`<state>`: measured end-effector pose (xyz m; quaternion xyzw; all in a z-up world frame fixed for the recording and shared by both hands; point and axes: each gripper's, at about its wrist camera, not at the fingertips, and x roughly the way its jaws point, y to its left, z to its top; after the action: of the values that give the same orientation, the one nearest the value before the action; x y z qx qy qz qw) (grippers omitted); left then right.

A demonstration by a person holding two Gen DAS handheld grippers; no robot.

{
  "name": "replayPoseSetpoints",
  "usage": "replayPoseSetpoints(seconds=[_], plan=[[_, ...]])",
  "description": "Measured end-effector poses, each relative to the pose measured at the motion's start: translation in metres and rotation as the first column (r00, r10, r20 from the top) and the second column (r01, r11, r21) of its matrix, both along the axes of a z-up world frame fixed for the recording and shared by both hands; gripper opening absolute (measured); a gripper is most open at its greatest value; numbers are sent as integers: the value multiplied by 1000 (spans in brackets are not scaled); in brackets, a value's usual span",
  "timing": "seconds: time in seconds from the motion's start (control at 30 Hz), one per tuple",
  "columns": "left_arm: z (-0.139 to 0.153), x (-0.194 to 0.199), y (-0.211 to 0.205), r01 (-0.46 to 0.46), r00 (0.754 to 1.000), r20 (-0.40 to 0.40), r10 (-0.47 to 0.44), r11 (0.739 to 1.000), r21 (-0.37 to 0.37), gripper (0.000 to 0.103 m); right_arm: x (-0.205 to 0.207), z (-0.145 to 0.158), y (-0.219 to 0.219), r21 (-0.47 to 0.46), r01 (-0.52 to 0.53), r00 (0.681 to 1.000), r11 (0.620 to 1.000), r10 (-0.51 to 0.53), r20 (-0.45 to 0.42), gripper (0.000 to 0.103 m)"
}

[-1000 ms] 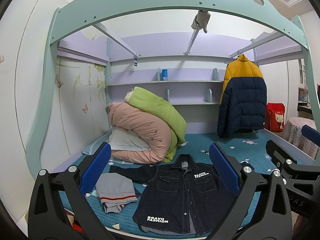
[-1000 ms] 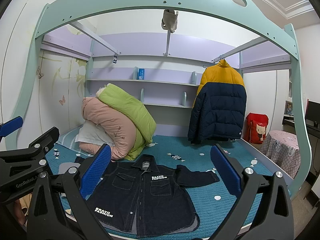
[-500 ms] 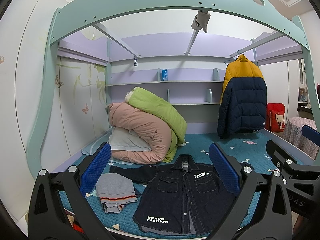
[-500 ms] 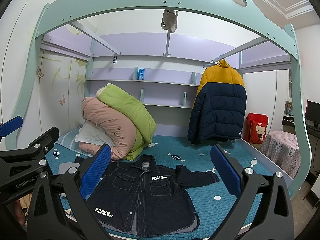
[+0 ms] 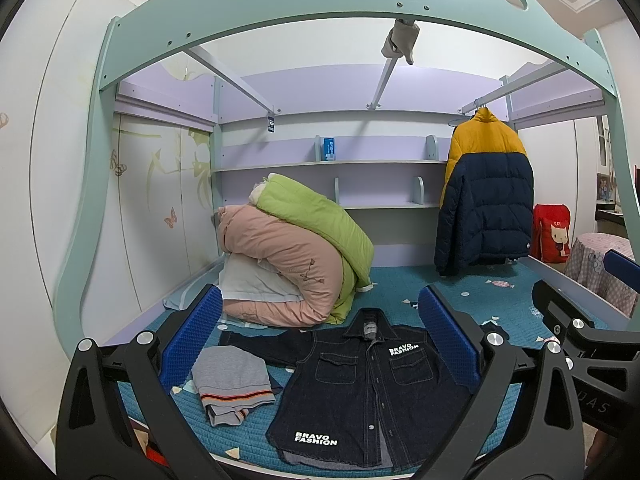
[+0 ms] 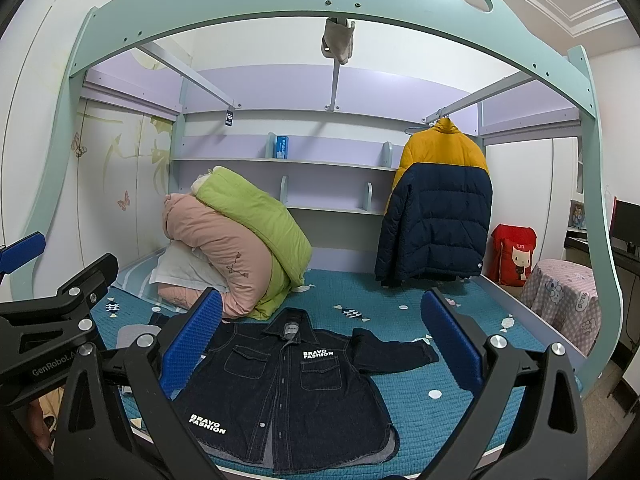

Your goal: Fold large clothes

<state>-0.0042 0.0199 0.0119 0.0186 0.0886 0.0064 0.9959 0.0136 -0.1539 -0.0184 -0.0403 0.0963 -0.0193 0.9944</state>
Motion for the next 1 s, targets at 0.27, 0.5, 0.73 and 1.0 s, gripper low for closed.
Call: replayPoseSetpoints(seconds=[0.27, 0.5, 0.73, 1.0], plan=[[-4, 5, 0, -3, 1000, -11, 3, 1000, 7, 98, 5, -2, 0, 6, 1, 1000, 1000, -1, -13, 96], [-8, 13, 1, -2, 1000, -24, 3, 1000, 13, 98, 12, -5, 0, 10, 0, 1000, 1000, 0, -26, 96], [-20, 32, -3, -7, 998, -59, 8, 1000, 25, 98, 30, -16, -1, 21, -2, 998, 1000, 4, -65, 96], [-51, 77, -7, -4, 988, -157, 12, 999, 49, 98, 74, -46, -5, 54, 0, 984, 999, 9, -176, 96]])
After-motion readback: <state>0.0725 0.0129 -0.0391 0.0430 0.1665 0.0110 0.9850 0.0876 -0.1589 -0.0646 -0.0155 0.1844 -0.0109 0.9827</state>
